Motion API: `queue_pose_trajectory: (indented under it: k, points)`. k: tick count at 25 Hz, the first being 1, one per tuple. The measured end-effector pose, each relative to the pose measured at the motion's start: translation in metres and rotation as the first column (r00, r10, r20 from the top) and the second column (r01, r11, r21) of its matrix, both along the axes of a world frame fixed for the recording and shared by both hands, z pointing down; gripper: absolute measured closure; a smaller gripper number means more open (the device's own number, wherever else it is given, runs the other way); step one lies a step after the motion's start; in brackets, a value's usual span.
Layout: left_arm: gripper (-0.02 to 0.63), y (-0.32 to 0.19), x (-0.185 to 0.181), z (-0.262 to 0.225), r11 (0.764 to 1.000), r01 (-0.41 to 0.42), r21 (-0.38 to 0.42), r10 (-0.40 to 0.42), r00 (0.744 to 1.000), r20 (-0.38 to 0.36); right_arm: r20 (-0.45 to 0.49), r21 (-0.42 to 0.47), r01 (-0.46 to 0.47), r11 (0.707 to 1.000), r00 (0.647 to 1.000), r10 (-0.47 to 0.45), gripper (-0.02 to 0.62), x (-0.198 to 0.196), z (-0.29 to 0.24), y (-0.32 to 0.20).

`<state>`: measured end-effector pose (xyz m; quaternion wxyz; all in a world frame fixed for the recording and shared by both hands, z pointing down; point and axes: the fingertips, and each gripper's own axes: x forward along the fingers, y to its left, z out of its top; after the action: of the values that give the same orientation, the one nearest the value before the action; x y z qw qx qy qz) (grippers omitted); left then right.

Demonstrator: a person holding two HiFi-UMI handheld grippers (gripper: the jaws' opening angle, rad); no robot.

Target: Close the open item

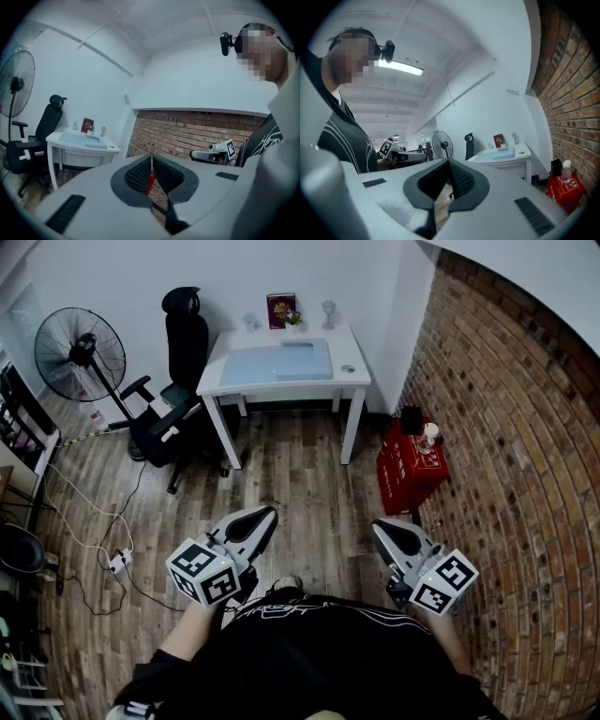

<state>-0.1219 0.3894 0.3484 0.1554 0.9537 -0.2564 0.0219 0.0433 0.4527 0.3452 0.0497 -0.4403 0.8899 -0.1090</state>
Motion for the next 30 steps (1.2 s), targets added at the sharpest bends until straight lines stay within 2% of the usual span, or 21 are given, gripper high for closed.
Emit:
queue_pose_trajectory:
  k: [9, 15, 16, 17, 18, 19, 21, 27, 30]
  points:
    - [0.569, -0.001, 0.004, 0.004, 1.0, -0.001, -0.006, 0.001, 1.0, -0.019, -0.002, -0.015, -0.019, 1.0, 1.0, 0.019, 0.594, 0.01, 0.008, -0.01]
    - [0.568, -0.018, -0.005, 0.011, 0.998, 0.053, -0.031, -0.054, 0.998, -0.04, -0.006, -0.017, -0.062, 0.998, 0.998, 0.062, 0.594, 0.017, 0.014, -0.019]
    - [0.568, -0.021, -0.006, 0.011, 0.997, 0.063, -0.034, -0.065, 0.997, -0.044, -0.012, -0.022, -0.061, 0.998, 0.998, 0.061, 0.584, 0.018, 0.016, -0.021]
    - [0.566, -0.024, -0.006, 0.011, 0.997, 0.072, -0.034, -0.073, 0.996, -0.046, -0.015, -0.026, -0.06, 0.998, 0.998, 0.06, 0.532, 0.018, 0.017, -0.024]
    - [0.563, -0.028, -0.007, 0.011, 0.996, 0.078, -0.034, -0.08, 0.996, -0.048, -0.016, -0.029, -0.061, 0.998, 0.998, 0.06, 0.515, 0.019, 0.017, -0.027]
    - [0.546, -0.031, -0.007, 0.011, 0.996, 0.083, -0.035, -0.085, 0.995, -0.051, -0.017, -0.03, -0.062, 0.998, 0.998, 0.062, 0.512, 0.02, 0.017, -0.031]
    - [0.461, -0.038, -0.009, 0.012, 0.995, 0.09, -0.044, -0.093, 0.994, -0.058, -0.017, -0.034, -0.064, 0.997, 0.998, 0.064, 0.489, 0.02, 0.018, -0.04]
    - [0.354, -0.063, -0.024, 0.029, 0.987, 0.148, -0.06, -0.151, 0.987, -0.053, -0.014, -0.059, -0.068, 0.996, 0.998, 0.067, 0.411, 0.015, 0.032, -0.071]
    - [0.329, -0.082, -0.035, 0.044, 0.98, 0.179, -0.088, -0.184, 0.982, -0.047, -0.017, -0.079, -0.073, 0.994, 0.997, 0.071, 0.385, 0.013, 0.042, -0.09]
